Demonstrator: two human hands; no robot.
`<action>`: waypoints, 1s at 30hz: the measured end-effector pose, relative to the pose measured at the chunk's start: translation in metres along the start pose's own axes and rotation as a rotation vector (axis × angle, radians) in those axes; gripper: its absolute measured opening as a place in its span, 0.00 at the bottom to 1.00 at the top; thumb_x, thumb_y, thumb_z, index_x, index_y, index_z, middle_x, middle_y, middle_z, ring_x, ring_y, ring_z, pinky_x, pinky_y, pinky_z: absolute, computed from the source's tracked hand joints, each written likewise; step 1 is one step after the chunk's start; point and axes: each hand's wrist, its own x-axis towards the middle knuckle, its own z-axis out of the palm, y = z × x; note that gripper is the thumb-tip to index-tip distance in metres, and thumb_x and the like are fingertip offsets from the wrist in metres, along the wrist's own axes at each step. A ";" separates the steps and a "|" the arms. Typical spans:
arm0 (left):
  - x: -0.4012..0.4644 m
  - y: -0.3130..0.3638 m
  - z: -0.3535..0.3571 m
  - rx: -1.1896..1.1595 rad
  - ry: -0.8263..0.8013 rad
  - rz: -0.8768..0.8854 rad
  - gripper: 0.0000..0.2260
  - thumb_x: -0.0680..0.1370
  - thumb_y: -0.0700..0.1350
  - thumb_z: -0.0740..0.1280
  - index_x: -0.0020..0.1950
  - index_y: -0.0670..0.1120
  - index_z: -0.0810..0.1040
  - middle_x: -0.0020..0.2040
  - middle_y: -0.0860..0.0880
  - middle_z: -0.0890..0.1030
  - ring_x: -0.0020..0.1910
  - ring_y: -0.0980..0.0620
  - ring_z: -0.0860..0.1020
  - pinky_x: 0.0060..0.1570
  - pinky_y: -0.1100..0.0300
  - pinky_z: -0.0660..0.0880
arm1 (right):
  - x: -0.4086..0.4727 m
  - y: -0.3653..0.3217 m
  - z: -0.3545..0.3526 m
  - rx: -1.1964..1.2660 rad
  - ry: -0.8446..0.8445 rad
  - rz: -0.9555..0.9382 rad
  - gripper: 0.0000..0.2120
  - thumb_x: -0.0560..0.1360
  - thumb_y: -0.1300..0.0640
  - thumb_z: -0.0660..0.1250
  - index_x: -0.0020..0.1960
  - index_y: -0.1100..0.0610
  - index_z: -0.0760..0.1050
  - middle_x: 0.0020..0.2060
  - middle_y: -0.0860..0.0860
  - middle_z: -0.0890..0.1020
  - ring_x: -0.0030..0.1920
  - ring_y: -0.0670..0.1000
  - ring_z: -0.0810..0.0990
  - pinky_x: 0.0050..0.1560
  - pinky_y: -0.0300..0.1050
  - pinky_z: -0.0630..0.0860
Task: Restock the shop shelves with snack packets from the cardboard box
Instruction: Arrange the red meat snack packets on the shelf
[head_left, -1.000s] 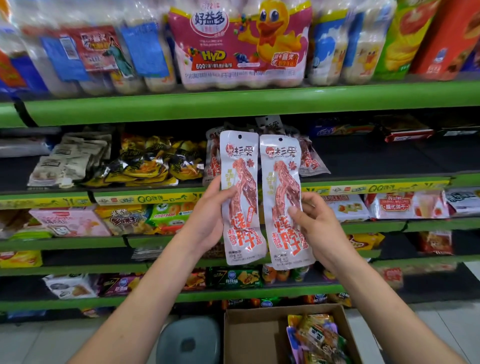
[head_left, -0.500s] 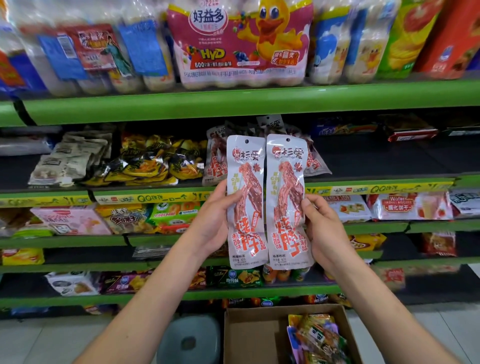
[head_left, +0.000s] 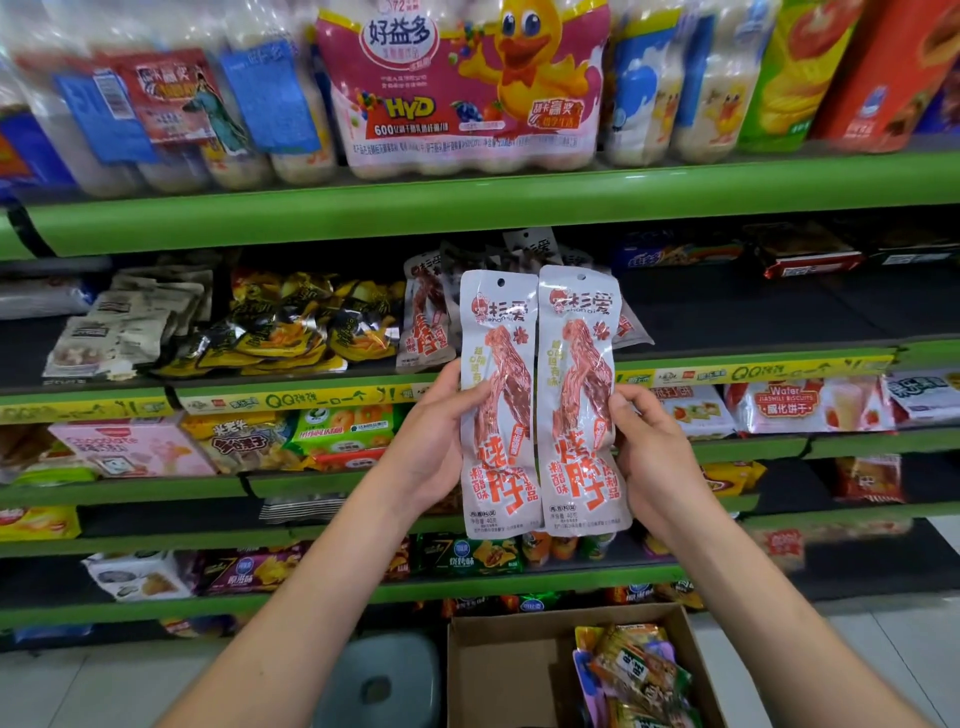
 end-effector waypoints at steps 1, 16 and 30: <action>0.000 0.000 0.001 -0.002 -0.005 0.001 0.16 0.80 0.40 0.64 0.68 0.51 0.76 0.64 0.44 0.82 0.58 0.46 0.83 0.49 0.53 0.82 | 0.000 -0.001 0.000 0.005 0.000 0.000 0.17 0.84 0.53 0.59 0.41 0.47 0.81 0.43 0.52 0.87 0.39 0.49 0.85 0.35 0.45 0.81; 0.002 0.001 0.002 0.006 -0.023 0.011 0.15 0.81 0.40 0.65 0.66 0.52 0.78 0.63 0.44 0.83 0.57 0.46 0.84 0.49 0.53 0.82 | -0.005 -0.005 -0.001 -0.010 0.026 -0.026 0.12 0.84 0.54 0.59 0.46 0.51 0.79 0.44 0.52 0.86 0.39 0.50 0.85 0.35 0.44 0.81; 0.003 0.005 0.006 0.009 -0.012 0.011 0.16 0.80 0.41 0.65 0.67 0.51 0.77 0.63 0.43 0.83 0.57 0.46 0.83 0.49 0.52 0.82 | -0.007 -0.010 0.001 -0.006 0.022 -0.022 0.17 0.84 0.54 0.59 0.40 0.47 0.82 0.44 0.52 0.86 0.38 0.49 0.85 0.34 0.42 0.80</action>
